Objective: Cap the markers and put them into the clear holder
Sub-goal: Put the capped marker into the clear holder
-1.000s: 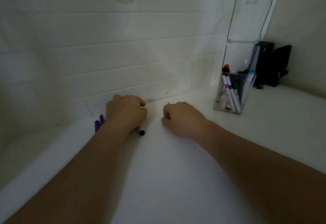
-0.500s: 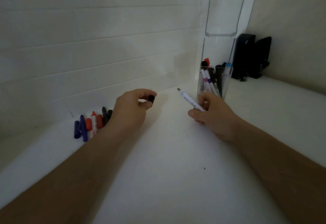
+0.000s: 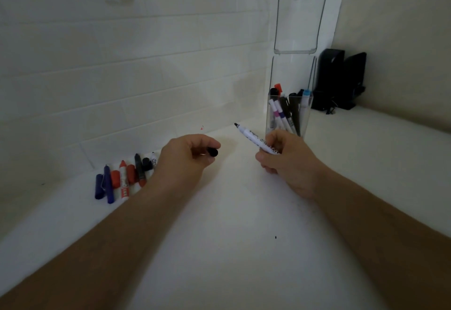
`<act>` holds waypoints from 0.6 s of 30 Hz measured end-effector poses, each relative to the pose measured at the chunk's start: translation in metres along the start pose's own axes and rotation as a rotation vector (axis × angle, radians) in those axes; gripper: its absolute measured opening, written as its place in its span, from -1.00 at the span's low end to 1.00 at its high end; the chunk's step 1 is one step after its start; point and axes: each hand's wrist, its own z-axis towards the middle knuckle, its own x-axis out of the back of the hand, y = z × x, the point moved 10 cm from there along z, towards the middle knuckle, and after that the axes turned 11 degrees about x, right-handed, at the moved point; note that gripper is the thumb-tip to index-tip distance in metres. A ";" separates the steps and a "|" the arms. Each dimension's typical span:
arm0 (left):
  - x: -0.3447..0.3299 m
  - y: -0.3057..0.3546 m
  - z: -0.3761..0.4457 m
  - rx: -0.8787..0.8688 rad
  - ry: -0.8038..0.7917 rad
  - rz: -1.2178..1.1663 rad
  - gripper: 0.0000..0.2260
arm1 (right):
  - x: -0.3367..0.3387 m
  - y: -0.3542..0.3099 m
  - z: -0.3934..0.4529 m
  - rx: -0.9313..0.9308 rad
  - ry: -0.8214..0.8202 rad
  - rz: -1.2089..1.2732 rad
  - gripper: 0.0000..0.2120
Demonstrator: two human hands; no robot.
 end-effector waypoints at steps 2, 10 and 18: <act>0.001 -0.001 -0.001 0.015 0.004 0.021 -0.75 | 0.001 -0.001 0.000 0.001 0.043 0.017 -0.70; -0.003 -0.008 0.000 0.224 -0.103 -0.473 -0.86 | -0.003 -0.005 -0.001 0.013 0.082 0.016 -0.68; -0.045 -0.034 -0.012 0.801 -0.346 -1.379 -0.96 | -0.008 -0.007 -0.002 -0.006 0.052 -0.033 -0.80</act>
